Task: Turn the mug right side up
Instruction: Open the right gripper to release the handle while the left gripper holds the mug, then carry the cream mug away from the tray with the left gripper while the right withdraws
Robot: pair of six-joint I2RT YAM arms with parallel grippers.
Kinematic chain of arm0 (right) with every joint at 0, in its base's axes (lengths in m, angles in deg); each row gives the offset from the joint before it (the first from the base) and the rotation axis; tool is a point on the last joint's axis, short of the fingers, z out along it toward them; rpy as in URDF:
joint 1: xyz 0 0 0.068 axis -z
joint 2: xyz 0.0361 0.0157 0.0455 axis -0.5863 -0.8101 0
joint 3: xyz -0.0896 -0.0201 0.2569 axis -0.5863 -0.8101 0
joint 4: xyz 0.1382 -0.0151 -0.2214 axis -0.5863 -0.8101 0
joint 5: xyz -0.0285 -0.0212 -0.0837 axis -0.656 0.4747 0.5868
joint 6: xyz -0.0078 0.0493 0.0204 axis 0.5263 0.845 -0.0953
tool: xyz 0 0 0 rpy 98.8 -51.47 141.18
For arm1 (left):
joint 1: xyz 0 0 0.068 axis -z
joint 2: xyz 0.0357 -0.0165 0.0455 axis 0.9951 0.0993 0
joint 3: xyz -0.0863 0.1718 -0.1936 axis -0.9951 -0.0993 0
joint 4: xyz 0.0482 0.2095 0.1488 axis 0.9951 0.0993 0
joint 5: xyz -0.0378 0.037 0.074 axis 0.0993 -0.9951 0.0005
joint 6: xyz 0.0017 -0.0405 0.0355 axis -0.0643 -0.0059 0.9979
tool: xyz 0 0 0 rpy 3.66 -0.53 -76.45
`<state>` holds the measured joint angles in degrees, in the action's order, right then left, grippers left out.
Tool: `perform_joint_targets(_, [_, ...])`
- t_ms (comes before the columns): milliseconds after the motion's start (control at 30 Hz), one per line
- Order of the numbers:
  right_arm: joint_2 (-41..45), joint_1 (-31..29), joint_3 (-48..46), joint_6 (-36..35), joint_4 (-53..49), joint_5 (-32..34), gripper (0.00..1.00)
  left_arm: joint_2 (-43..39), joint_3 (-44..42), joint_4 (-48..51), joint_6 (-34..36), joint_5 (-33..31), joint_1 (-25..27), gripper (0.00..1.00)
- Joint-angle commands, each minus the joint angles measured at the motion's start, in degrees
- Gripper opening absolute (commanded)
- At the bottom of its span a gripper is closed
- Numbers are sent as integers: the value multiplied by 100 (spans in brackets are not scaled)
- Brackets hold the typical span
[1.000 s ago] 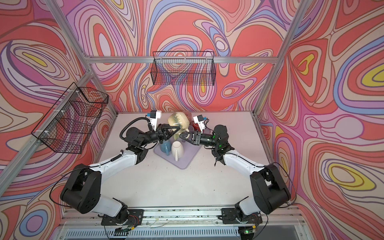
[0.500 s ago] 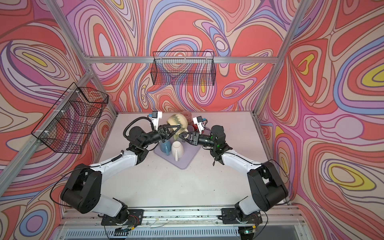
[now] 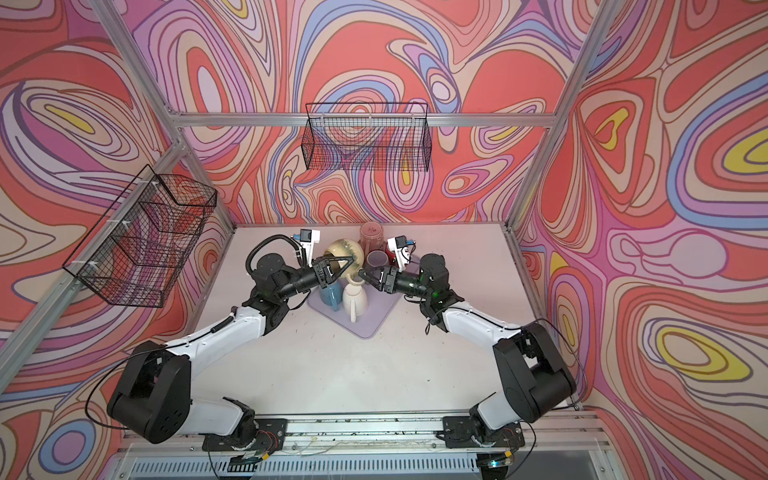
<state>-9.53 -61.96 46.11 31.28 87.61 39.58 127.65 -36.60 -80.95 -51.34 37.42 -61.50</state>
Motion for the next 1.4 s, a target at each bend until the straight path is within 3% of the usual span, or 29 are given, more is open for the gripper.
perform_joint_targets(0, [189,11,-41,-153,161,147,57,-408,128,126,415,-190,-51,0])
perform_joint_targets(300, [245,55,-103,-322,-100,259,57,-940,855,2576,1577,-720,-150,0])
perform_joint_targets(667, [424,55,157,-1059,-1624,952,57,-878,2250,5996,2847,-1800,-541,0])
perform_joint_targets(900, [437,62,135,-1164,-1964,1228,57,-177,3549,7762,3619,-2260,-960,0])
perform_joint_targets(1200, [596,59,-334,-1106,-2003,1572,56,1159,4688,8436,4010,-2258,-1470,0])
perform_joint_targets(1367, [746,57,-749,-975,-1806,1665,56,2278,5797,9026,4254,-2369,-1633,0])
